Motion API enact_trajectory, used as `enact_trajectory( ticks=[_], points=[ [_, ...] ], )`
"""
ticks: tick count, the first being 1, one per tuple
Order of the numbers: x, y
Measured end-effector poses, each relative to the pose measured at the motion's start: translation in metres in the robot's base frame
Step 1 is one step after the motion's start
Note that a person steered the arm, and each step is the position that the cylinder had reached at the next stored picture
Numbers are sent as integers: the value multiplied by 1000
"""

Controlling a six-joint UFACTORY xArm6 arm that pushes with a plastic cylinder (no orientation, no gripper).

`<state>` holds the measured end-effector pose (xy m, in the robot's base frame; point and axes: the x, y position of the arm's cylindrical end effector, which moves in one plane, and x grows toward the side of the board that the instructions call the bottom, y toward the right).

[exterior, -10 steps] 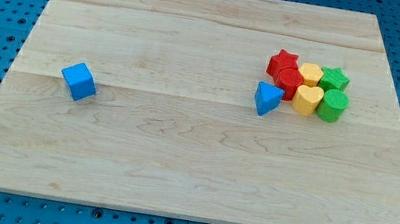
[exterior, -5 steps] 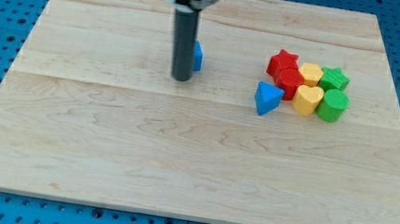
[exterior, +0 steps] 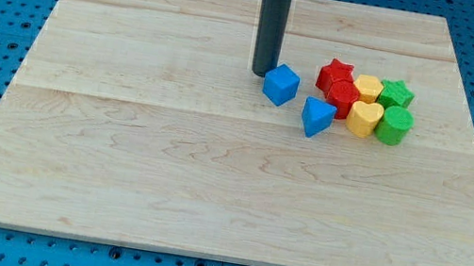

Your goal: Move the blue cube towards group of blocks

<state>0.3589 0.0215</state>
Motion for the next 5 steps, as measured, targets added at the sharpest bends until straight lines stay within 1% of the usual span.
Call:
enact_trajectory(
  ticks=[1, 2, 3, 5],
  points=[
    [2, -54],
    [34, -21],
    [34, 13],
    [36, 15]
  ],
)
